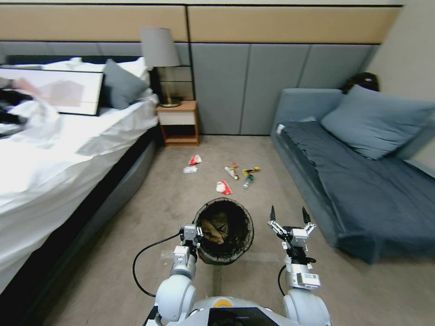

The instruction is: Pick up the trash bin, then pick up the garbage from the floor and place it into the trash bin.

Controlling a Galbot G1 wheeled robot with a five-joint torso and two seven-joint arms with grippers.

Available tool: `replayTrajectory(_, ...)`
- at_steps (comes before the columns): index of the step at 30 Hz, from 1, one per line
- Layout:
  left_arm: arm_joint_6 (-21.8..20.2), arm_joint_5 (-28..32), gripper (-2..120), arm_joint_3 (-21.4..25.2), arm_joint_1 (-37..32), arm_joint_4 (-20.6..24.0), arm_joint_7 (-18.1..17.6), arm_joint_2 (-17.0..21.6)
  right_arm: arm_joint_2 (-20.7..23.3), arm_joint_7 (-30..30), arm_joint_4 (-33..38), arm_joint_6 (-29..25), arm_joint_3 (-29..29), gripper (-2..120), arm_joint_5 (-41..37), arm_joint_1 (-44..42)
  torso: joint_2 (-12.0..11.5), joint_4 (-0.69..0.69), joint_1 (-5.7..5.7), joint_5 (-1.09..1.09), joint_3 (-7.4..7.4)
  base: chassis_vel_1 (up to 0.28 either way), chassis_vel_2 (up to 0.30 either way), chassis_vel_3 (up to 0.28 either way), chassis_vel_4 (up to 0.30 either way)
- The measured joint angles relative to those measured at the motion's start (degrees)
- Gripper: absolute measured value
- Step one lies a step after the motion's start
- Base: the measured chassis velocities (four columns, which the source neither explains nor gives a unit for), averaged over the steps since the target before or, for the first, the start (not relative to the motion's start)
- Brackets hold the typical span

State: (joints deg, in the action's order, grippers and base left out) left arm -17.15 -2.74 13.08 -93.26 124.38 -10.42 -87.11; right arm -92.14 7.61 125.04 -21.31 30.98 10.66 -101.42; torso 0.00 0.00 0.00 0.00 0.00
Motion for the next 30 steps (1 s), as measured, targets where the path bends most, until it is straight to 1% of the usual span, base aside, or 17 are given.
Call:
replayTrajectory(12,0.18,-0.33,1,-0.02,0.03,-0.29,-0.24,-0.02,0.0,-0.1,-0.15,-0.25,-0.04,100,0.29,0.09,0.0,0.0,0.0,0.0,0.0,0.104,0.116,0.114,0.094)
replayTrajectory(21,1.09,-0.41,1,-0.13,0.01,-0.75,-0.39,-0.05,0.0,-0.18,-0.22,-0.22,-0.25,100,0.43,0.01,0.0,0.02,0.0,0.0,0.0,0.005,0.006,0.003,0.003)
replayTrajectory(26,1.33,-0.68,1,-0.19,0.0,-0.86,-0.27,-0.06,0.0,-0.18,-0.21,-0.18,-0.23,100,0.44,0.0,0.0,-0.02,0.0,0.0,0.0,0.0,0.0,0.0,0.0)
replayTrajectory(30,1.39,-0.89,1,-0.19,-0.04,-1.0,-0.18,-0.07,0.0,-0.19,-0.19,-0.16,-0.22,100,0.44,-0.01,0.0,-0.01,0.0,0.0,0.0,0.0,0.0,0.0,0.0)
